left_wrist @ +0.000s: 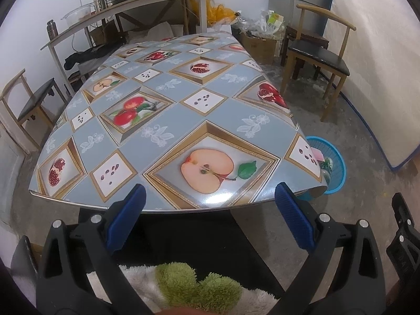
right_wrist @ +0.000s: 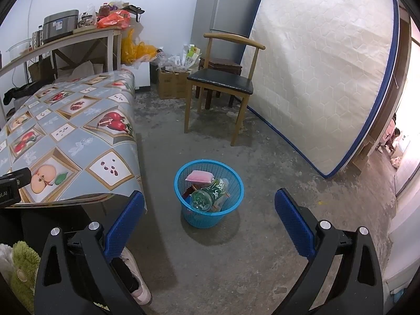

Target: Collect trash

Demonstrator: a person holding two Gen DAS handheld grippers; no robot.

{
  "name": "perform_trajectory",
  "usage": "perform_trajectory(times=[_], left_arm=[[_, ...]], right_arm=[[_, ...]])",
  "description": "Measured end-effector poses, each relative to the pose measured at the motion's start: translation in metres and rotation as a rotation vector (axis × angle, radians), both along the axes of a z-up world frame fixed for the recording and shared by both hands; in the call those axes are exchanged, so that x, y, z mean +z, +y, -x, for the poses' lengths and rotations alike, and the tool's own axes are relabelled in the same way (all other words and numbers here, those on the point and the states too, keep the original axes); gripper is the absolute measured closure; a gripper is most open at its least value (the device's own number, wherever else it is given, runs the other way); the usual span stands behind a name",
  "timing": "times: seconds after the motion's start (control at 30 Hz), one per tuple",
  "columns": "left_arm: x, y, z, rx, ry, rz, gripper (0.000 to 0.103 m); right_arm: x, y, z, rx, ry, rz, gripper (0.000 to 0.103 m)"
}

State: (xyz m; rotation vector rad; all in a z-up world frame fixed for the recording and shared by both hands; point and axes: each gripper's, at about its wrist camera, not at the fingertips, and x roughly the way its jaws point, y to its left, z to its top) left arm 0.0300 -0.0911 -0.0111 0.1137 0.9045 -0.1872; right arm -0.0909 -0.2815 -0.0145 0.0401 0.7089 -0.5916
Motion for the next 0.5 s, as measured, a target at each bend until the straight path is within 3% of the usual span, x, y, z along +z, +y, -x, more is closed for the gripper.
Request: perform_trajectory(times=[0.5], left_arm=[[-0.0060,0.0003,-0.0016,-0.024,0.023,-0.013,0.008]], right_arm=[[0.0038,0.0009,-0.0055,0.017,0.009,0.012,0.006]])
